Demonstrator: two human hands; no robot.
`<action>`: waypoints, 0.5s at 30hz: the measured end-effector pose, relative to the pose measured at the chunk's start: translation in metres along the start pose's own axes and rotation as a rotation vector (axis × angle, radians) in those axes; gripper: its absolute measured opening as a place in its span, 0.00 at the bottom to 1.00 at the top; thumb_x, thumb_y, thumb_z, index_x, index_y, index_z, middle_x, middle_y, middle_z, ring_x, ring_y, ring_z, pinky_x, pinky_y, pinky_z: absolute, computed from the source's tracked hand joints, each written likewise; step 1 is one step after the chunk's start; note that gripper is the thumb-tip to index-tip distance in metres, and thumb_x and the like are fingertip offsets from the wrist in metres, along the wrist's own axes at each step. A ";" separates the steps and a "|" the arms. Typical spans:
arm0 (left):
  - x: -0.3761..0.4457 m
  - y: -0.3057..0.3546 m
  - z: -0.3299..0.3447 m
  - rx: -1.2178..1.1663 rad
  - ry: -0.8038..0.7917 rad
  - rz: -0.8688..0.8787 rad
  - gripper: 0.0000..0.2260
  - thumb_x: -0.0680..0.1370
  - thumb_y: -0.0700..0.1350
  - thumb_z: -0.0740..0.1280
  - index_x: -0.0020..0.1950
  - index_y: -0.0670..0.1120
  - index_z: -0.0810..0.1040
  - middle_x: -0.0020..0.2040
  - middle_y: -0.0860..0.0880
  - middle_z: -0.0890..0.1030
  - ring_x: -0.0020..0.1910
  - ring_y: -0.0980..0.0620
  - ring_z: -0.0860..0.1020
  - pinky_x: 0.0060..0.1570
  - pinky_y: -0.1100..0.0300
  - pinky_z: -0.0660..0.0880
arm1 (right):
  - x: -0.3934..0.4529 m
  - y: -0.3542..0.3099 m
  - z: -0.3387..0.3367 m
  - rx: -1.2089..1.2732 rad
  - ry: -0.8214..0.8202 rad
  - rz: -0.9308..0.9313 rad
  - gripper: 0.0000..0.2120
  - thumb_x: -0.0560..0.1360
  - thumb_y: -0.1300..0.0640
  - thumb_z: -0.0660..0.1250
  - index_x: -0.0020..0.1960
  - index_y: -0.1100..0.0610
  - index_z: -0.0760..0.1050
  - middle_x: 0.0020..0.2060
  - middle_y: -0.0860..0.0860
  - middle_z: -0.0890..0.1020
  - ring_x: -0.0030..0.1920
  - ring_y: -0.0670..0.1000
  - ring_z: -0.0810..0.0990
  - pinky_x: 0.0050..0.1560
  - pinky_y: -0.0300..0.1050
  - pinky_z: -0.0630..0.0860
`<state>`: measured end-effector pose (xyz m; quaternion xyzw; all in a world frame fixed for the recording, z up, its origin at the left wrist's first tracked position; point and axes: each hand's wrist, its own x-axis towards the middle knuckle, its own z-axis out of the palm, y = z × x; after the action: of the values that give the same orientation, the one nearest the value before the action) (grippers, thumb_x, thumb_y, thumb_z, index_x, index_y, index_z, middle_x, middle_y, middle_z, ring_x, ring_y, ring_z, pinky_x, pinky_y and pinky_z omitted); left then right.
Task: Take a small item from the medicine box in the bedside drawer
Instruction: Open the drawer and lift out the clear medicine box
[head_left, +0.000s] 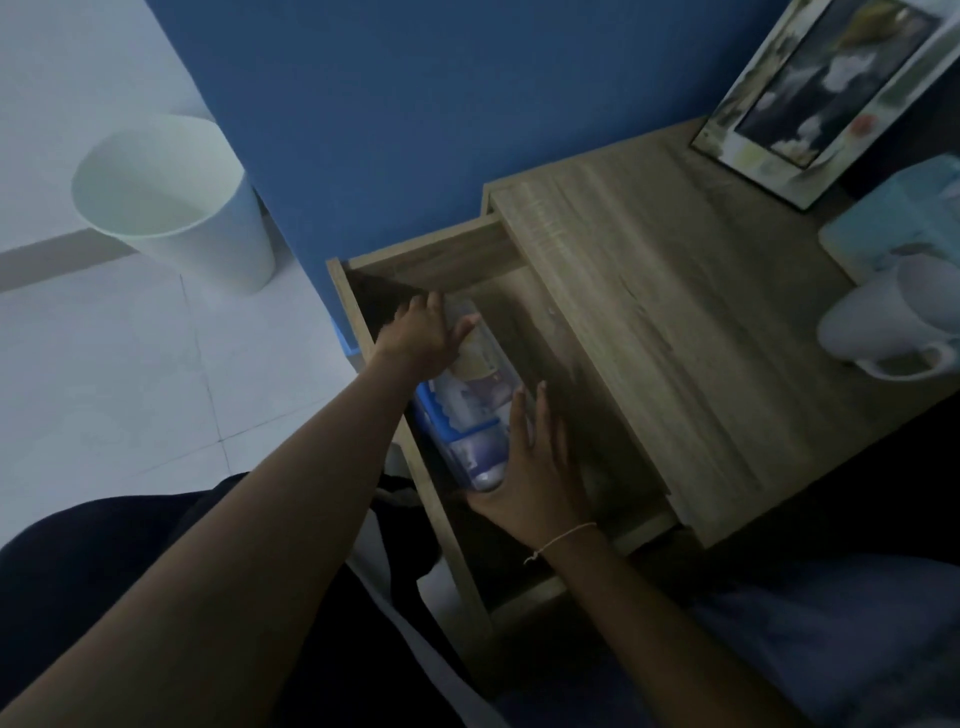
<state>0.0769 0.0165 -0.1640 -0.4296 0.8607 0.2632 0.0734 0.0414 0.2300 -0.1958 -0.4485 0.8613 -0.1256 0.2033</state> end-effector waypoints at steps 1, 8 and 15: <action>0.003 -0.001 0.001 -0.023 -0.027 -0.028 0.35 0.76 0.68 0.52 0.75 0.46 0.58 0.72 0.39 0.66 0.69 0.37 0.67 0.67 0.41 0.66 | 0.000 0.000 0.001 0.002 0.000 0.001 0.62 0.56 0.29 0.66 0.77 0.47 0.33 0.78 0.53 0.38 0.76 0.60 0.48 0.69 0.58 0.57; 0.011 -0.002 0.002 -0.125 -0.072 -0.059 0.37 0.73 0.70 0.55 0.71 0.45 0.63 0.63 0.40 0.76 0.60 0.40 0.76 0.60 0.43 0.74 | 0.005 -0.008 -0.001 0.027 0.035 0.015 0.61 0.56 0.33 0.70 0.77 0.47 0.38 0.76 0.53 0.47 0.74 0.59 0.53 0.68 0.57 0.61; 0.005 0.011 -0.015 0.055 0.056 -0.057 0.39 0.71 0.74 0.50 0.66 0.44 0.69 0.58 0.40 0.79 0.56 0.38 0.77 0.57 0.42 0.74 | 0.004 -0.012 -0.023 0.091 0.061 0.008 0.59 0.58 0.32 0.71 0.76 0.45 0.38 0.76 0.52 0.49 0.71 0.58 0.56 0.62 0.52 0.67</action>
<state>0.0666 0.0108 -0.1490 -0.4590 0.8567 0.2252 0.0686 0.0373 0.2205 -0.1711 -0.4313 0.8622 -0.1775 0.1978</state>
